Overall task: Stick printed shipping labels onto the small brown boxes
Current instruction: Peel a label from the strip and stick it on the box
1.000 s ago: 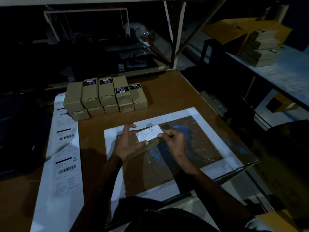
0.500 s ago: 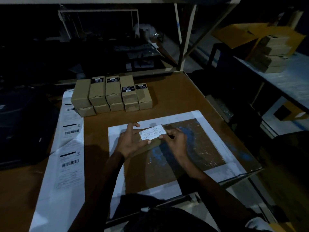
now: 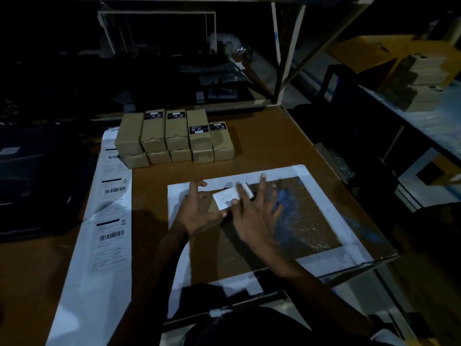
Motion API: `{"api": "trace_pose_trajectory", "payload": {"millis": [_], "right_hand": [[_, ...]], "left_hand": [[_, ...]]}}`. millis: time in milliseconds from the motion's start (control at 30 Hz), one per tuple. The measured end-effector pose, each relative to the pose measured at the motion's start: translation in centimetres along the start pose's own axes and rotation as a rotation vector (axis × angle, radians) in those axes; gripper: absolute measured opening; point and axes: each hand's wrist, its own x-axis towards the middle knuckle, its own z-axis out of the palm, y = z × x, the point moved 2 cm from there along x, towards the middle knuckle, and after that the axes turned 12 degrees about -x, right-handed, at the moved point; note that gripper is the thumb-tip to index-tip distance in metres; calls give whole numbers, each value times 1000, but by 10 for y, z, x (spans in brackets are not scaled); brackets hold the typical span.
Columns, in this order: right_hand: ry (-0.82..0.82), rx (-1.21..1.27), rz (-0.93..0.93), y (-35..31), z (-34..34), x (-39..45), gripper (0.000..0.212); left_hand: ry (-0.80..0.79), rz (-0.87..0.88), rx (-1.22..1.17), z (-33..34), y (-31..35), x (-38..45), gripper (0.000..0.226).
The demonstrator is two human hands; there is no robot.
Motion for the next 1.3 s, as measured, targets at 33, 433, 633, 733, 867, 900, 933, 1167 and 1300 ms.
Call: {"api": "trace_pose_trajectory", "payload": {"millis": [33, 433, 633, 733, 867, 900, 933, 1167, 1300], "right_hand": [[-9, -5, 44, 7, -3, 3, 57], [-79, -63, -4, 10, -14, 12, 56], [-110, -98, -259, -24, -9, -18, 54], [-193, 4, -67, 8, -18, 11, 50], [-295, 716, 77, 40, -21, 27, 31], [-295, 820, 122, 46, -21, 26, 23], [-302, 861, 142, 50, -21, 23, 15], [-365, 967, 74, 73, -2, -4, 46], [-263, 921, 67, 76, -6, -26, 76]], "left_hand": [[10, -1, 4, 0, 0, -2, 84], [20, 4, 30, 3, 2, -3, 85], [-4, 9, 23, 2, -4, -3, 84], [4, -4, 39, 3, -4, -4, 92], [-86, 59, 77, 2, 1, -5, 100], [-103, 88, 119, 1, 1, -5, 103], [-119, 112, 157, 1, 1, -5, 105], [-29, 229, 190, 2, -1, -16, 107], [113, 203, 149, 10, -13, -27, 122]]}}
